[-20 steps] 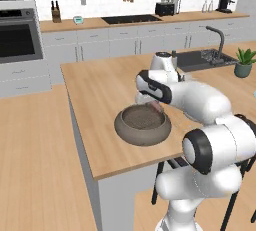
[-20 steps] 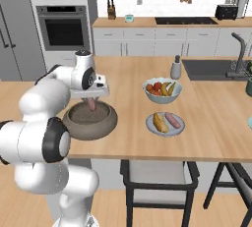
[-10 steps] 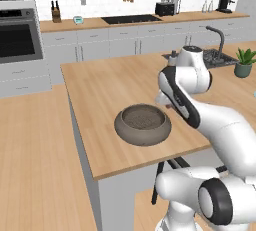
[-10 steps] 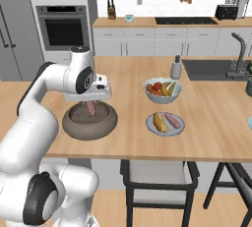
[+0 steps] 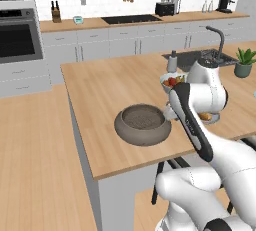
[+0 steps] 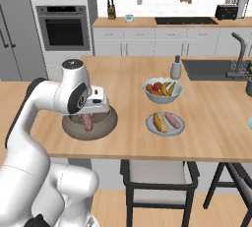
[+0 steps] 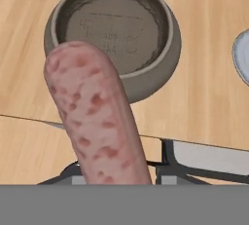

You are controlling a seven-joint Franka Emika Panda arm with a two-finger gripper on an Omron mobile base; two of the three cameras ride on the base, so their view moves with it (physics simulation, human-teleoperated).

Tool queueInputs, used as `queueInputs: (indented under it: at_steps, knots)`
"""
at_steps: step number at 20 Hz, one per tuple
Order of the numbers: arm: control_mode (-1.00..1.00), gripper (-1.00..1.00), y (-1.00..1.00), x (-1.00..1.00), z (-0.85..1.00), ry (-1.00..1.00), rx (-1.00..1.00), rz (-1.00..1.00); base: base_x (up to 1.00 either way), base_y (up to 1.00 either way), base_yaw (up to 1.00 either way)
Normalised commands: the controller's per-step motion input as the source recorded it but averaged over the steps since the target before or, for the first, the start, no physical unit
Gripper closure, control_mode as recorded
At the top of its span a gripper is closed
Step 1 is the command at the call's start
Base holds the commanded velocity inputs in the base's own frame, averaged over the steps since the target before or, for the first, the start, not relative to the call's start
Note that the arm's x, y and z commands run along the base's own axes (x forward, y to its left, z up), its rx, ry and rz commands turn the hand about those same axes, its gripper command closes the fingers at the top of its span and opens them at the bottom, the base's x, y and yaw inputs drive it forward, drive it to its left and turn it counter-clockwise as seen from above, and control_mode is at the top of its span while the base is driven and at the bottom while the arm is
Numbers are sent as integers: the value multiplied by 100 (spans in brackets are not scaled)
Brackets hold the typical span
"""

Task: Place one bun and one sausage from the bowl on each plate.

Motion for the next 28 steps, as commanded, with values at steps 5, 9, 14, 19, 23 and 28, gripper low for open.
queueInputs:
  at_steps: [5,9,14,19,23,28]
  knots:
    - [100,100,0,0,0,0,0,0,-16,-6,0]
    - [100,100,0,0,0,0,0,0,-100,-92,-15]
    - [100,100,0,0,0,0,0,0,-25,-98,-18]
    - [100,100,0,0,0,0,0,0,15,-100,-11]
    - [100,100,0,0,0,0,0,0,4,-100,-6]
    - [100,100,0,0,0,0,0,0,15,-100,-1]
